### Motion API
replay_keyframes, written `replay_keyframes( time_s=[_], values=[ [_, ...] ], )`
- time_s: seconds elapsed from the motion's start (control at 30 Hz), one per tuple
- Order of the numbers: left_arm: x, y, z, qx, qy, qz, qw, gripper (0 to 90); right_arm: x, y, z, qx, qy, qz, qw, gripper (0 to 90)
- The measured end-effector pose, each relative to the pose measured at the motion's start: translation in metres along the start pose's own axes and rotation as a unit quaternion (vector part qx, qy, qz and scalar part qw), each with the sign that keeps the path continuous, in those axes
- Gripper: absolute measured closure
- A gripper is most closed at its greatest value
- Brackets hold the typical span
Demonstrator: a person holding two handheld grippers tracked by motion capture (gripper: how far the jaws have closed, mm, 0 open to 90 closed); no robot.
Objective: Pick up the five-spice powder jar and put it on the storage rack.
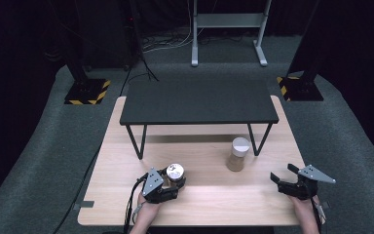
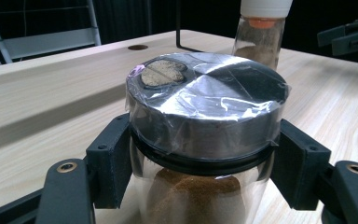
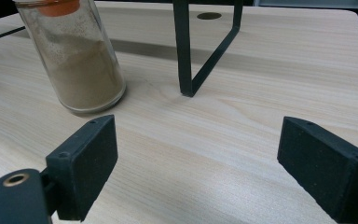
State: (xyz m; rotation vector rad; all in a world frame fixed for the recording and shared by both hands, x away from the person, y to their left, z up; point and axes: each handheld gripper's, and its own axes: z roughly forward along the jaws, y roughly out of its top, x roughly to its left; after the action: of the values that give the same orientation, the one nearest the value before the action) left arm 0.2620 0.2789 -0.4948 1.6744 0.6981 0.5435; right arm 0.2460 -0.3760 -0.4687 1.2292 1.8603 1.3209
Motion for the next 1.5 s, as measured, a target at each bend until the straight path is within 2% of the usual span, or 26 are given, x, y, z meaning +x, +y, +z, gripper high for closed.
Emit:
replay_keyframes(
  time_s=[0.1, 0.27, 0.47, 1.1, 1.5],
  values=[
    [0.001, 0.0, -0.001, -0.011, 0.001, -0.007, 0.9999, 30.9, 0.0, 0.0, 0.0, 0.0, 0.0, 0.0, 1.0, 10.7],
    [0.002, 0.01, -0.003, -0.019, 0.004, -0.003, 0.9998, 30.8, 0.0, 0.0, 0.0, 0.0, 0.0, -0.001, 1.0, 10.7],
    [0.006, 0.027, -0.004, -0.025, 0.01, 0.0, 0.9996, 30.8, 0.0, 0.0, 0.0, 0.001, 0.001, -0.001, 1.0, 10.7],
    [0.01, 0.081, 0.002, -0.066, 0.021, 0.001, 0.9976, 30.9, 0.0, 0.001, 0.0, 0.002, 0.002, 0.001, 1.0, 10.7],
    [0.01, 0.111, 0.006, -0.074, 0.024, 0.01, 0.9969, 30.9, 0.0, 0.001, 0.001, 0.004, 0.001, 0.0, 1.0, 10.7]
  ],
)
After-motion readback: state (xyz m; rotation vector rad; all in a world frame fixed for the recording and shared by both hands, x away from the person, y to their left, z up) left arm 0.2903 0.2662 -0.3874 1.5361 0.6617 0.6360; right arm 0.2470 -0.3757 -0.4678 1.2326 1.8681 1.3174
